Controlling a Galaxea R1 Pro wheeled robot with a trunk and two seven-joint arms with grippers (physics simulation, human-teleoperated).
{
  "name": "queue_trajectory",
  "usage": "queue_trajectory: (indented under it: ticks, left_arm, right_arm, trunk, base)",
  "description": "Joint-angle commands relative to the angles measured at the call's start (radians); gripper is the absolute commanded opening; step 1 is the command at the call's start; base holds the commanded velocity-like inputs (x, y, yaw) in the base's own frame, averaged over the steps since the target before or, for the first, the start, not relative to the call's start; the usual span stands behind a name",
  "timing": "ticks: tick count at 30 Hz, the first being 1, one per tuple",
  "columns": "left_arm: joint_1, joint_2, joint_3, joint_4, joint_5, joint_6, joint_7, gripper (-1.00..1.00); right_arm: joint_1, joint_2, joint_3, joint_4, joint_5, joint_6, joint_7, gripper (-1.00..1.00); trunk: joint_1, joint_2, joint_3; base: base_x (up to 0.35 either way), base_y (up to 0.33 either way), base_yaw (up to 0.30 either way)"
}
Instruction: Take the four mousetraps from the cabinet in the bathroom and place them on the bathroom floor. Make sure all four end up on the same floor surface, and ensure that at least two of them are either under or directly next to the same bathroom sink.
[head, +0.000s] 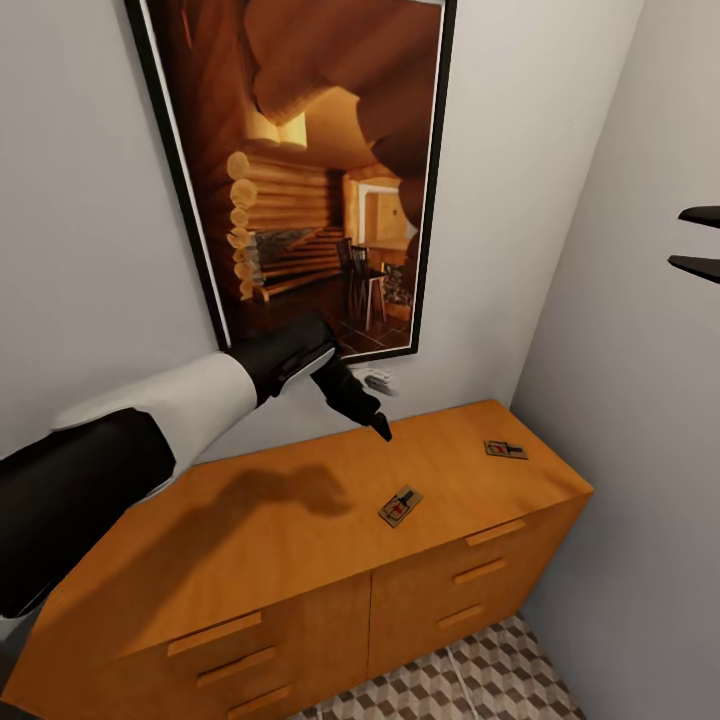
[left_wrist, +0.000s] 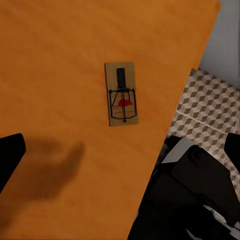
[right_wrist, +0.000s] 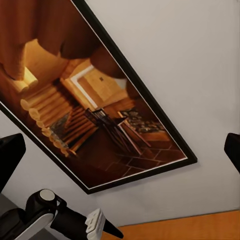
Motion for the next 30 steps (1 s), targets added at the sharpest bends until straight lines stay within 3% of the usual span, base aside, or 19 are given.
queue_trajectory:
  ticks: [1,21,30]
  left_arm:
    - [0.0,0.0,-0.004,0.001,-0.001,0.001,-0.007,1.0]
    - [0.007,0.007,-0.003,0.003,-0.001,0.001,-0.008,1.0]
    - [0.007,0.005,-0.003,0.001,0.0,0.001,-0.008,1.0]
  right_arm:
    - [-0.002,-0.001,0.002,0.001,0.006,0.002,0.007,1.0]
    - [0.004,0.004,0.01,-0.006,0.033,0.002,0.008,1.0]
    - [0.005,0.001,0.011,-0.006,0.033,0.002,0.009,1.0]
  trunk:
    - [0.001,-0.002,-0.002]
    - [0.001,-0.002,-0.002]
    - [0.035,-0.065,-0.031]
  base:
    - [0.0,0.0,0.0]
    - [0.0,0.0,0.0]
    - [0.0,0.0,0.0]
